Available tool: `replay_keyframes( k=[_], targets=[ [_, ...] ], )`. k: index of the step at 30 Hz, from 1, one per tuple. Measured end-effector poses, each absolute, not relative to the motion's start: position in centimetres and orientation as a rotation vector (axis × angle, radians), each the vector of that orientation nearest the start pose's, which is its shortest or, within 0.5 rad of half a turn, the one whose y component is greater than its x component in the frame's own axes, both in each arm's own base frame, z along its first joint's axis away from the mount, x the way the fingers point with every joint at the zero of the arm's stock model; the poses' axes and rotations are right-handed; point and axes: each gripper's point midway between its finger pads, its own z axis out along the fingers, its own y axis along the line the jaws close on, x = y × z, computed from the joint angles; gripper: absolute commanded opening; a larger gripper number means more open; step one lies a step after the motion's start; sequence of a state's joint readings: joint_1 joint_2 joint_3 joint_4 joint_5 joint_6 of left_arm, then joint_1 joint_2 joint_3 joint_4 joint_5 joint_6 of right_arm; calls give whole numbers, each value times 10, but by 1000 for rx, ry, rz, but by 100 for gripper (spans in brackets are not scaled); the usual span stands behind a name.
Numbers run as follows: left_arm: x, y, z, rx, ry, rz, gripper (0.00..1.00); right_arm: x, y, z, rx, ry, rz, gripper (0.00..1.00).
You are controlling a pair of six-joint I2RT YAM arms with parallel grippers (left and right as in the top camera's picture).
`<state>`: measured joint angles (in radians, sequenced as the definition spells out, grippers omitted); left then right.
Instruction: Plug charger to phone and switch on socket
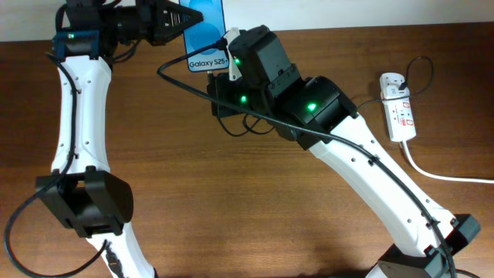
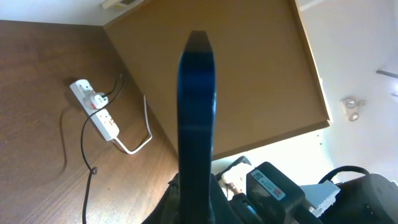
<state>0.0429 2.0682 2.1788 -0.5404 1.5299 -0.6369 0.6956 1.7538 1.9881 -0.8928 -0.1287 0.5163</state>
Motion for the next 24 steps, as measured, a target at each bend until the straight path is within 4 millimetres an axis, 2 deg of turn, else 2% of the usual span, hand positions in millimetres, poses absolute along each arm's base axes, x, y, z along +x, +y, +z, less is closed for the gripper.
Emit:
replay_keyframes(
  k=[6, 13, 24],
  targets=[
    [464, -152, 398, 420, 1946, -1872, 0, 360, 329, 340, -286, 2319, 777, 4],
    [464, -152, 398, 425, 1942, -1864, 0, 362, 328, 340, -381, 2284, 722, 5],
    [466, -157, 397, 457, 1926, -1821, 0, 368, 326, 338, -372, 2282, 723, 7]
  ],
)
